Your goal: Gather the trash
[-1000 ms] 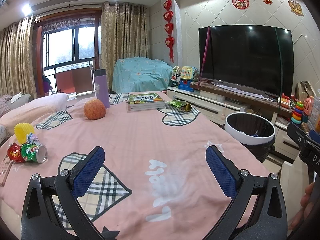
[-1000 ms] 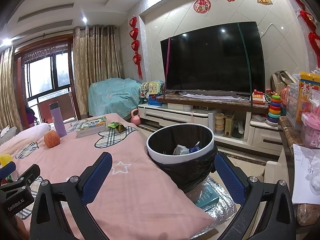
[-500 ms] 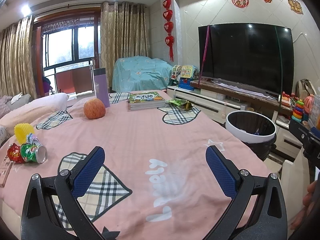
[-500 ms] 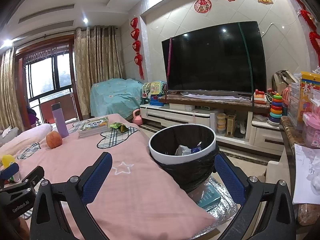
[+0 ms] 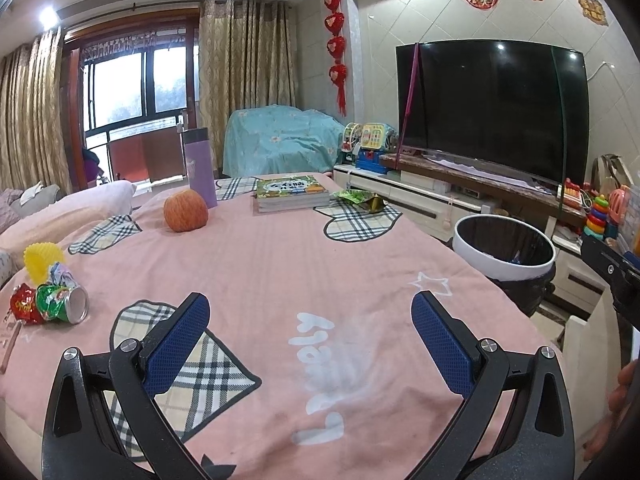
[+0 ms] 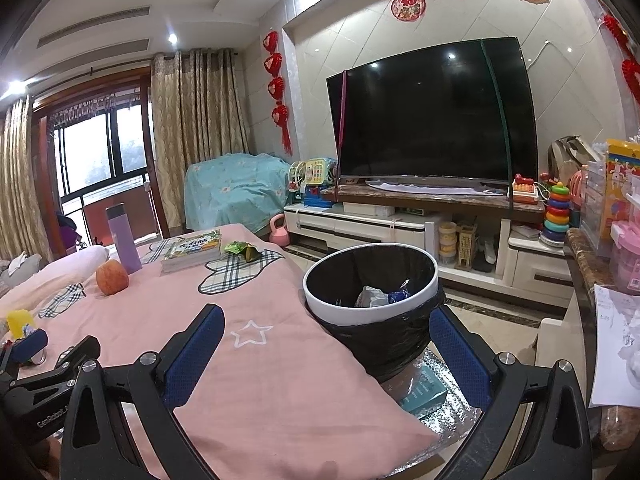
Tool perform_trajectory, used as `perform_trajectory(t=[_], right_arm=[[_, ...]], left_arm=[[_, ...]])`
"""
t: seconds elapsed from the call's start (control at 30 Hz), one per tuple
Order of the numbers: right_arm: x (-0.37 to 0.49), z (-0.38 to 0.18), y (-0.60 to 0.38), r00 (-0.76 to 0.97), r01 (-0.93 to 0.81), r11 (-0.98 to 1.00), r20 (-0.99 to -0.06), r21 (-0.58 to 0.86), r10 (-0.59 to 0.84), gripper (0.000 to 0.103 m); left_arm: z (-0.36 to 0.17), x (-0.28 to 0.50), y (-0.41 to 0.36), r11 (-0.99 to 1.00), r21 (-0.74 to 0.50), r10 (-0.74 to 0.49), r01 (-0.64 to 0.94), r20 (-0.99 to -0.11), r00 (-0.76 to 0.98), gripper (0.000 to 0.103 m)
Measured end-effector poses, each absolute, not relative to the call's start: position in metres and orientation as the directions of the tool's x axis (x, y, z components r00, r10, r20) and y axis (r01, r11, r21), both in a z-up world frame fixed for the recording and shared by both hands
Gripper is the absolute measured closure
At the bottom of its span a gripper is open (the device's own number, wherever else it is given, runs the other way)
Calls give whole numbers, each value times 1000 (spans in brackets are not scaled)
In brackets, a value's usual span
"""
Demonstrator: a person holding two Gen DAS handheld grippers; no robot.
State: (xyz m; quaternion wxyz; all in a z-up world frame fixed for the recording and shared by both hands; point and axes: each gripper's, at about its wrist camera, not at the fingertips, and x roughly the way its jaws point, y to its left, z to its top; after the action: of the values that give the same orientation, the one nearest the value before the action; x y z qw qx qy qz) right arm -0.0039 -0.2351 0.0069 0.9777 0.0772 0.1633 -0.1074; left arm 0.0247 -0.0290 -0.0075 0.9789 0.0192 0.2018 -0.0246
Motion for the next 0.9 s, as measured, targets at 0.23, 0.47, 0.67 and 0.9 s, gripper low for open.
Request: perform_trajectory(t=[0.23,0.47,0.67,0.9], right_arm=[[1,5,-236,921,227,967,-348,119,-174,0],[3,4,-237,918,224,966,-360,128,-165,0],[5,3,-238,917,221,966,-366,135,-159,0],[15,2,-235,913,203,969,-386,142,-135,0]], left_arm=[[-9,27,-29,998,27,-46,62,-400,915,0],[-10,31,-29,998,21,-52,66,-409,911,0],[-11,34,-27,997,14,-58,70,-416,908,0],[-13,40,-22,997,-5,-68,73,-432,899,0]])
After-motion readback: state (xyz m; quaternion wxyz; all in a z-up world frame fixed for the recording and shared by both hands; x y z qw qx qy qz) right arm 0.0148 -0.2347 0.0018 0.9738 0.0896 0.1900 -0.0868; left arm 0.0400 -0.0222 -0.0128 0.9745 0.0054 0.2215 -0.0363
